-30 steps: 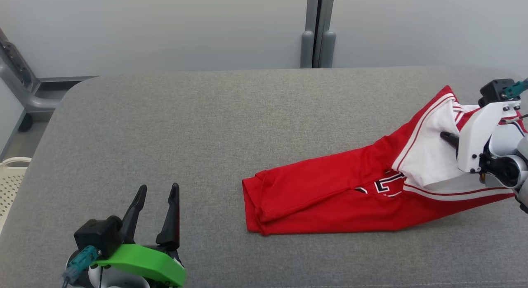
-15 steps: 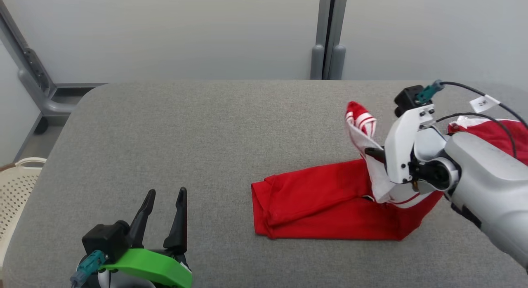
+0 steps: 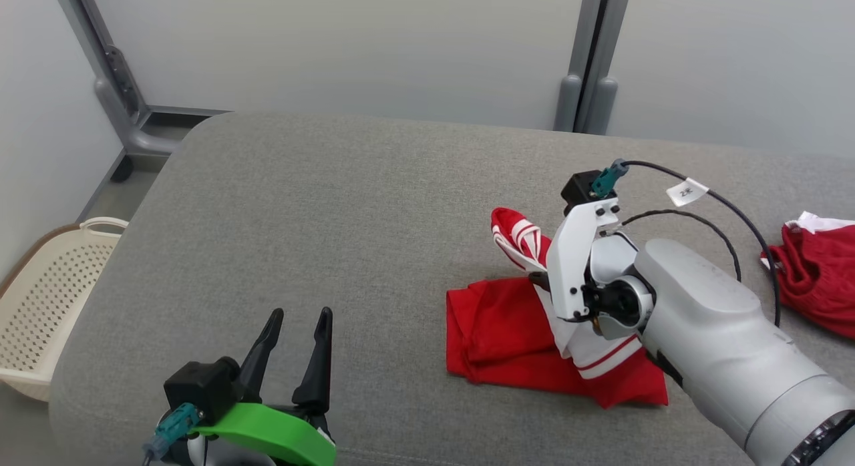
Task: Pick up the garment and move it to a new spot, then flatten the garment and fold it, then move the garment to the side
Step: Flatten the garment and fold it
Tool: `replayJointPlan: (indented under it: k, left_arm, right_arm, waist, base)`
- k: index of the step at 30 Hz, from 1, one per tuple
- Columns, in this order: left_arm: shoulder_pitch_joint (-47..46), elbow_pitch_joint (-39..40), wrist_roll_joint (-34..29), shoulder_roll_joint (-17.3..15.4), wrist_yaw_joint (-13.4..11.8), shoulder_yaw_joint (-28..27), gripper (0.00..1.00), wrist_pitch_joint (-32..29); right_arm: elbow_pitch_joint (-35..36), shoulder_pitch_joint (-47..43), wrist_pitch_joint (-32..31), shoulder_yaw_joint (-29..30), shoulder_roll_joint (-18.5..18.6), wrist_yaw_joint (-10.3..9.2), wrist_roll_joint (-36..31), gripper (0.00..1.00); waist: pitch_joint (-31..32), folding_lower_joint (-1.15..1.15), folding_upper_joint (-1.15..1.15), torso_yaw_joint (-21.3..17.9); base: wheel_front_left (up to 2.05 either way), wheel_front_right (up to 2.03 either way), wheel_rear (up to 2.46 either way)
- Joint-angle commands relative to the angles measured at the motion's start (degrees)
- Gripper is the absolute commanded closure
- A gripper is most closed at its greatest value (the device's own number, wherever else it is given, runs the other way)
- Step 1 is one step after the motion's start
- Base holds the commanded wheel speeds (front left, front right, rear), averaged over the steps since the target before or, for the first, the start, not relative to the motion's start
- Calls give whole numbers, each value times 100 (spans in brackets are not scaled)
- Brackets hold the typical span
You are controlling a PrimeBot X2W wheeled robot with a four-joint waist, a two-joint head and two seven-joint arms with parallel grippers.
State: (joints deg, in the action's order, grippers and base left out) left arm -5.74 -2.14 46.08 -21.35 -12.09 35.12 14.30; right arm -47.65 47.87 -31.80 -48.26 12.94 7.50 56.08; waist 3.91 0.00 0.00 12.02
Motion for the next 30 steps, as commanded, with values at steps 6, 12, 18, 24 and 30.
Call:
replayJointPlan:
  k: [6,12,18,24,30]
  left_arm:
    - [-140,-115,-64,87,99,37,0,41]
    - [-218,-172,-78,154,149,65,0,48]
    - [-271,-256,-92,190,176,62,0,49]
    - [-248,-298,-91,199,186,75,0,55]
    - [-232,-293,-78,162,161,78,0,24]
  right_arm:
    - [-731,-102,106,445,-569,-3,-549,100]
    - [-1239,15,269,677,-794,-3,-932,100]
    - [-1653,130,440,931,-942,-3,-1148,60]
    - [-1846,221,515,1125,-994,-3,-1161,0]
    - [-1626,329,525,1264,-990,-3,-929,0]
  waist:
    - [-99,0,0,375]
    - [-176,0,0,506]
    - [-211,0,0,567]
    - [-150,0,0,491]
    - [-66,0,0,354]
  base:
    - [0,0,0]
    - [0,0,0]
    - [0,0,0]
    - [0,0,0]
    - [0,0,0]
